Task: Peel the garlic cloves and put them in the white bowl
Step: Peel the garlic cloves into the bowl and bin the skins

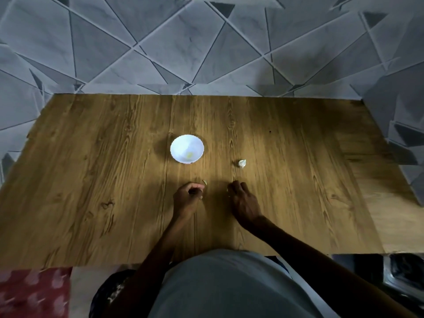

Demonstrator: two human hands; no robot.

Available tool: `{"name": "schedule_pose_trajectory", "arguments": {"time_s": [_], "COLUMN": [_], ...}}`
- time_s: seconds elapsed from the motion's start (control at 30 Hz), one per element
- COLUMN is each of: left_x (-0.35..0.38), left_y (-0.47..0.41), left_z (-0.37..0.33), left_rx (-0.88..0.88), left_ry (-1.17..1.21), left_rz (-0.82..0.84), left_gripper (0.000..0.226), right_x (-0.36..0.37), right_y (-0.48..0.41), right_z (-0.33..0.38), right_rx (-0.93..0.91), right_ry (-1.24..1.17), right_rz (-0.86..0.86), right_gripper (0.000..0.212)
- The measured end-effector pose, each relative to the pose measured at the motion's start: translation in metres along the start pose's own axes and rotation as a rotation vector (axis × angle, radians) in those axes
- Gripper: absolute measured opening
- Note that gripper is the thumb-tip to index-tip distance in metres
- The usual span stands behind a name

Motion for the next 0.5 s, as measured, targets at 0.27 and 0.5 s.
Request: {"name": "schedule_pose_trajectory", "arguments": {"time_s": [0.27, 0.5], "left_x": [0.014, 0.02], "left_y": [0.013, 0.016], "left_z": [0.005, 0.004], "left_rx": [-0.042, -0.096], "left_ry": [0.068, 0.169], "left_rz": [0.069, 0.082], "left_gripper": [0.015, 0.014], "right_x": [-0.015, -0.012], "right_y": [0.004, 0.013], "right_z": [0.008, 0.001], "right_rx": [-0.2, -0.463], "right_ry": [0.031, -0.048], "right_rz": [0.004, -0.032], "right_gripper": [0.038, 0.036]}}
Point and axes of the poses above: each hand's wrist, its own y-axis away from the middle knuckle, its own x-axis out of the palm, z = x × y, the point moved 8 cm from there along -y, towards the middle knuckle, and after that the axes turned 2 degrees about z, right-handed, at the moved point
